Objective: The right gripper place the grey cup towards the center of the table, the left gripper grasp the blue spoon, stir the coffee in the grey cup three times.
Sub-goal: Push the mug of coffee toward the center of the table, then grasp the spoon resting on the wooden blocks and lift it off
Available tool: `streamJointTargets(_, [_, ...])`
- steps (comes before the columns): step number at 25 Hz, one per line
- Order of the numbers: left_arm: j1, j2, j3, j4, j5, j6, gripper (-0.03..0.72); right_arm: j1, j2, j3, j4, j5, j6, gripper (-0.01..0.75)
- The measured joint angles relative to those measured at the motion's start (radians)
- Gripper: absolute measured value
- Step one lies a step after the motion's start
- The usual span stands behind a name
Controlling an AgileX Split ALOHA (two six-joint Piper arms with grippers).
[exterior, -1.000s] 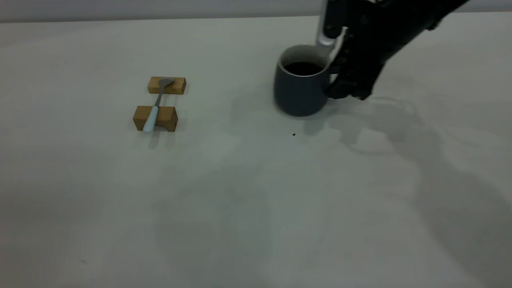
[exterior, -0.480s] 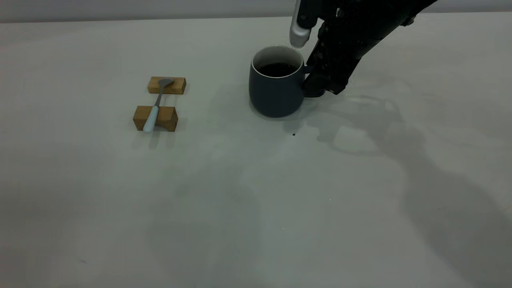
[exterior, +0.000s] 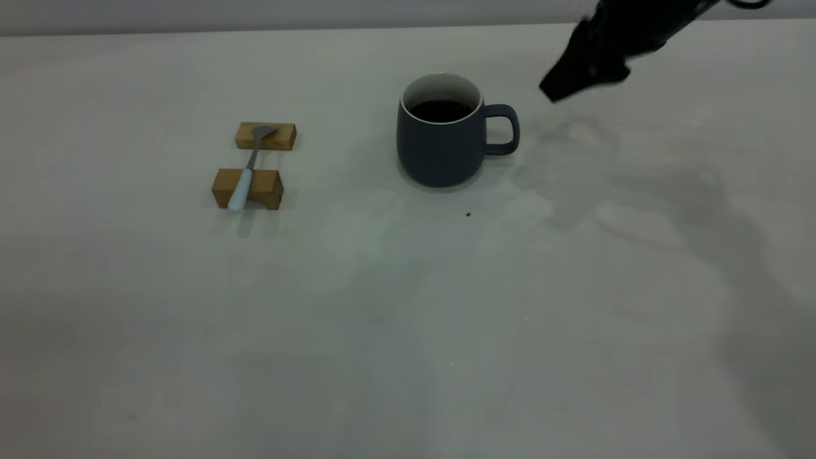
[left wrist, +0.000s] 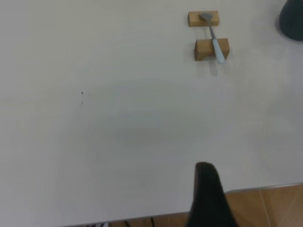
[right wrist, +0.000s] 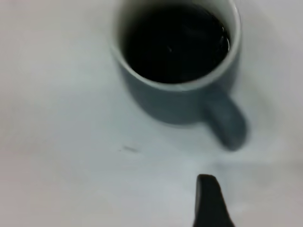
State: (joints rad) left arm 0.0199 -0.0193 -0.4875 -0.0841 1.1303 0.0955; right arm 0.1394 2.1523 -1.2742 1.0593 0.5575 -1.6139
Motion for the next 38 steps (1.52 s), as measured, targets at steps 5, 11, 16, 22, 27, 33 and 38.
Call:
streamJointTargets(5, [0.0,0.0,0.0,0.0,0.0,0.0,0.563,-0.002,-0.282,0.176,-0.078,0.099,0.641,0.514])
streamJointTargets(11, [0.0,0.0,0.0,0.0,0.0,0.0,0.563,-0.004,-0.711,0.372,-0.556,0.235,1.159,0.514])
streamJointTargets(16, [0.0,0.0,0.0,0.0,0.0,0.0,0.563,-0.004,-1.068,0.513,-0.913,0.421,1.505,0.514])
streamJointTargets(22, [0.0,0.0,0.0,0.0,0.0,-0.001,0.563,-0.093,-1.471,0.695,-1.065,0.581,1.656,0.514])
streamJointTargets(27, [0.0,0.0,0.0,0.0,0.0,-0.001,0.563,-0.165,-1.751,0.762,-1.098,0.618,1.632,0.514])
streamJointTargets(33, [0.0,0.0,0.0,0.0,0.0,-0.001,0.563,-0.168,-1.929,0.801,-1.11,0.566,1.642,0.514])
streamJointTargets(38, [0.0,0.0,0.0,0.0,0.0,-0.001,0.563,-0.168,-2.028,0.806,-1.11,0.565,1.643,0.514])
